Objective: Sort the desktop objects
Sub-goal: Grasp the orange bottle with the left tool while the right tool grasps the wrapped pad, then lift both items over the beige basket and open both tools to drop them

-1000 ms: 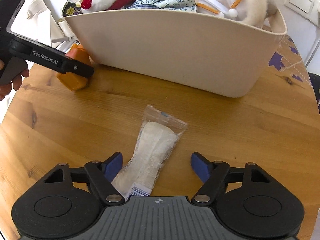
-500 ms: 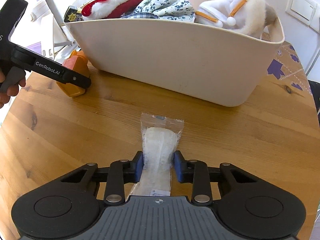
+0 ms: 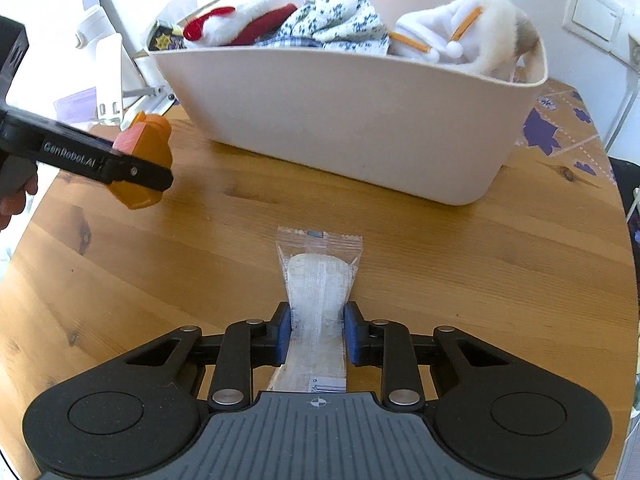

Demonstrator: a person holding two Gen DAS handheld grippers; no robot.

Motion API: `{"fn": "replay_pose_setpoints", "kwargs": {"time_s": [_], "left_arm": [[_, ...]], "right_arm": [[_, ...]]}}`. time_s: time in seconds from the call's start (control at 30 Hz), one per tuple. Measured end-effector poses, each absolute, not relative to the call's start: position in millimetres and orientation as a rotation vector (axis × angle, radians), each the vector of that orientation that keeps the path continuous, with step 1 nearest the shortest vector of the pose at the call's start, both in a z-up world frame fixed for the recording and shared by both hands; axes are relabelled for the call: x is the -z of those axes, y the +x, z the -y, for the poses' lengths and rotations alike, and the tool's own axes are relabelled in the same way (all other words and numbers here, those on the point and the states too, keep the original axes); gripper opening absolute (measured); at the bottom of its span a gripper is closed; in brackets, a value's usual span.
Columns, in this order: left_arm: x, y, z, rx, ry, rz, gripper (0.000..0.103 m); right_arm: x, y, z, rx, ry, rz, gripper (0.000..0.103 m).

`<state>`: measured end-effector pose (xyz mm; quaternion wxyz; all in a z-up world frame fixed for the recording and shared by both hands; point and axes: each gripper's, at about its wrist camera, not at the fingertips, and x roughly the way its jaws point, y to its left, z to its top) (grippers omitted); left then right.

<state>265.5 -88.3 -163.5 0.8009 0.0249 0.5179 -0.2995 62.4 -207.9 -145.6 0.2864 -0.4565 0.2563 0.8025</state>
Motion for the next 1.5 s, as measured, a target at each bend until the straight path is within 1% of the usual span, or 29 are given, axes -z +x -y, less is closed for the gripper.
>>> {"fn": "replay_pose_setpoints", "kwargs": {"time_s": [0.4, 0.83, 1.2, 1.5], "left_arm": [[130, 227, 78, 0.632, 0.04, -1.039, 0.066], [81, 203, 74, 0.644, 0.025, -0.94, 0.066], [36, 213, 92, 0.666, 0.034, -0.832, 0.065], [17, 235, 115, 0.673, 0.038, -0.781, 0.064]], "right_arm": [[120, 87, 221, -2.174, -1.137, -0.667, 0.025], [76, 97, 225, -2.236, -1.005, -0.578, 0.025], [33, 107, 203, -2.251, -0.86, -0.495, 0.025], [10, 102, 174, -2.249, -0.77, -0.434, 0.025]]}}
